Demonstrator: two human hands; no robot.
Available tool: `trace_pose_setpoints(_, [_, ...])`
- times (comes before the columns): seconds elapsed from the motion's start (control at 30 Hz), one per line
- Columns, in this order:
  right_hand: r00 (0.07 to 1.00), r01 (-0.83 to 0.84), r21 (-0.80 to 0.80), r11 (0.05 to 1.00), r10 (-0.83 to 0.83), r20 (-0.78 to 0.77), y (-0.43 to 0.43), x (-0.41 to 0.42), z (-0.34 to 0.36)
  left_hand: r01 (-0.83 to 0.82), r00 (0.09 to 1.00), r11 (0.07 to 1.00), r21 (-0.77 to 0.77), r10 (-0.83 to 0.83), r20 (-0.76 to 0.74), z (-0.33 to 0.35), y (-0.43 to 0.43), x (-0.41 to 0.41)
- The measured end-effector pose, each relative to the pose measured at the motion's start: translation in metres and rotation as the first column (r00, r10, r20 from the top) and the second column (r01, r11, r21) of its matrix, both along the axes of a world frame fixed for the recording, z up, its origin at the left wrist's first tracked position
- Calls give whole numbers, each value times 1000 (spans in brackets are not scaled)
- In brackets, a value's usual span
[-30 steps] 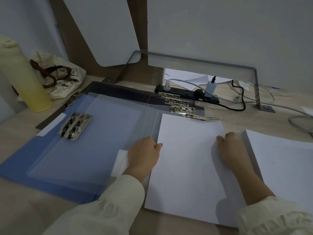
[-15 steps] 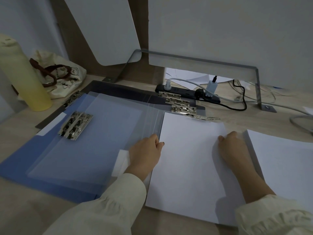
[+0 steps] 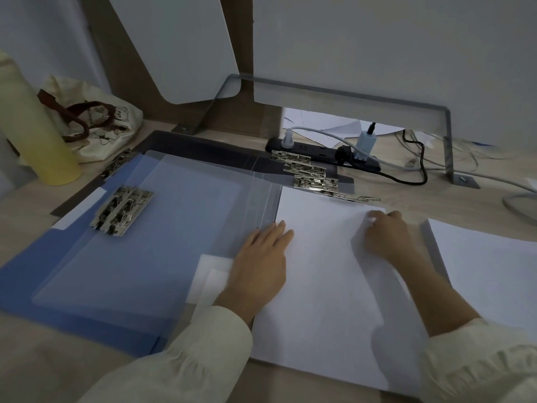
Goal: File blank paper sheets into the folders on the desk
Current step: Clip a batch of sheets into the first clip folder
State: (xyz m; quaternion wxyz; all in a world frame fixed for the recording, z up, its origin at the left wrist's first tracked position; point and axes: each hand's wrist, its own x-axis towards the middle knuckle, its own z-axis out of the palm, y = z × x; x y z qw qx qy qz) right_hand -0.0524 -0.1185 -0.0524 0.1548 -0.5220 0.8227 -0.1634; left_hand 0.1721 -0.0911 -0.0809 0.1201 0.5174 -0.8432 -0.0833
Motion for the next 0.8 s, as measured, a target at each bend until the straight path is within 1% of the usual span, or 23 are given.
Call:
trace_pose_setpoints(0.03, [975, 77, -7, 997, -73, 209, -10, -2, 4, 3, 1000, 1000, -12, -3, -17, -2, 1, 0])
trace_pose_setpoints(0.07, [895, 160, -15, 987, -139, 424, -18, -4, 10, 7, 1000, 1000, -6, -7, -18, -2, 3, 0])
trace_pose_setpoints(0.1, [739, 265, -22, 964, -188, 647, -24, -3, 16, 4, 1000, 1000, 15, -4, -12, -5, 5, 0])
trace_pose_setpoints(0.13, [591, 342, -17, 940, -201, 782, -29, -5, 20, 5, 1000, 1000, 29, -5, -7, -6, 6, 0])
trace_pose_setpoints(0.17, [524, 377, -46, 925, -172, 834, -33, -4, 23, 8, 1000, 999, 35, -8, -2, -7, 7, 0])
trace_pose_setpoints(0.2, [549, 364, -84, 928, -141, 824, -35, 1, 26, 10, 1000, 999, 30, -10, 1, -7, 7, -1])
trace_pose_setpoints(0.23, [637, 315, -133, 940, -105, 763, -38, 7, 28, 7, 1000, 1000, 18, -7, -2, -9, 6, -1])
trace_pose_setpoints(0.3, [829, 139, -221, 965, 9, 559, -41, 20, 29, 5, 1000, 999, -51, -4, 11, -11, 6, 1])
trace_pose_setpoints(0.33, [886, 47, -232, 972, 67, 459, -44, 26, 27, -2, 1000, 998, -64, 3, 17, -13, 6, 1])
trace_pose_setpoints(0.4, [950, -104, -230, 968, 165, 266, -48, 36, 22, -10, 1000, 996, -91, 11, 11, -16, 6, 2])
trace_pose_setpoints(0.47, [975, -176, -212, 961, 200, 95, -50, 41, 15, -7, 1000, 993, -116, 6, -13, -17, 6, 2])
trace_pose_setpoints(0.57, [969, -245, -217, 945, 233, -80, -50, 45, 1, -7, 999, 989, -150, 2, -36, -19, 6, 1])
trace_pose_setpoints(0.67, [948, -301, -217, 929, 267, -172, -48, 46, -11, -10, 999, 987, -160, 2, -50, -21, 6, 1])
trace_pose_setpoints(0.73, [935, -334, -241, 912, 286, -211, -46, 45, -16, -8, 999, 987, -161, 1, -45, -21, 5, 1])
trace_pose_setpoints(0.8, [920, -363, -226, 904, 308, -244, -46, 45, -19, -11, 999, 988, -151, 6, -36, -20, 5, 1])
